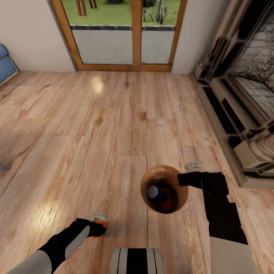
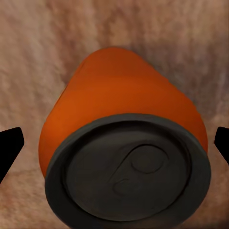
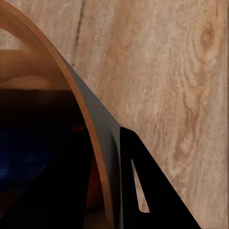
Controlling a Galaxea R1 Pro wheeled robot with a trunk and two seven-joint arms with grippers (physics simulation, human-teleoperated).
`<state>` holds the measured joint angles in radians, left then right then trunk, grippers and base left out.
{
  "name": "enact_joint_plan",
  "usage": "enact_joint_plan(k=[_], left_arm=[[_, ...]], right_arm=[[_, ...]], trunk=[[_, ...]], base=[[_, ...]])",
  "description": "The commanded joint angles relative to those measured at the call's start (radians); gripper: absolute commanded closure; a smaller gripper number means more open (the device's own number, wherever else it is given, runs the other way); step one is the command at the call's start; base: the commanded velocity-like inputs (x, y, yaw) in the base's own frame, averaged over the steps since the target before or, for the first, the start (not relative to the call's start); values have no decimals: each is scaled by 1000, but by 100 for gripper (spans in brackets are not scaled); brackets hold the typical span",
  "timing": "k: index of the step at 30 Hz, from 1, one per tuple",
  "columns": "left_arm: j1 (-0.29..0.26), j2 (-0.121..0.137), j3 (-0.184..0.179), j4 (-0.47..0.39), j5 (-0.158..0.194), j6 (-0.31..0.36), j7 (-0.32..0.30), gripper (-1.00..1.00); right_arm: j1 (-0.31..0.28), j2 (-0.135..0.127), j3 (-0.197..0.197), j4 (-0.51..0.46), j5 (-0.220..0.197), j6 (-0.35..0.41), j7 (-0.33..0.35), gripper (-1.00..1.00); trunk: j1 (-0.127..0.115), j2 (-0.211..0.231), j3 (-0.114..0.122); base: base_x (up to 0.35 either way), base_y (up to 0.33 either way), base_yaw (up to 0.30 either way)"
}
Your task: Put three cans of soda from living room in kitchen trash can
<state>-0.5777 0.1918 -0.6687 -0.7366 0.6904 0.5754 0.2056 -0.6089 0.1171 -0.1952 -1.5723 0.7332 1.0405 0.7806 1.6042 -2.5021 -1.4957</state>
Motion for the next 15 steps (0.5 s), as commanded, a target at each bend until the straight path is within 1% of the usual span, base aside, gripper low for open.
enact_joint_plan(k=[1, 7, 8, 15], left_arm=[[0, 0, 0, 1, 0, 0, 0, -100], [-1, 0, 0, 2, 0, -1, 0, -100], [-1, -1, 0, 3, 0, -2, 0, 100], [-1, -2, 1, 3, -1, -2, 0, 100]], right_arm=[[0, 0, 0, 0, -17, 7, 2, 100], [0, 1, 0, 0, -17, 7, 2, 100], [0, 1, 0, 0, -17, 7, 2, 100], [0, 1, 0, 0, -17, 7, 2, 100]], trunk=[[0, 0, 0], [0, 0, 0], [0, 0, 0], [0, 0, 0]], base=[[0, 0, 0], [0, 0, 0], [0, 0, 0], [0, 0, 0]])
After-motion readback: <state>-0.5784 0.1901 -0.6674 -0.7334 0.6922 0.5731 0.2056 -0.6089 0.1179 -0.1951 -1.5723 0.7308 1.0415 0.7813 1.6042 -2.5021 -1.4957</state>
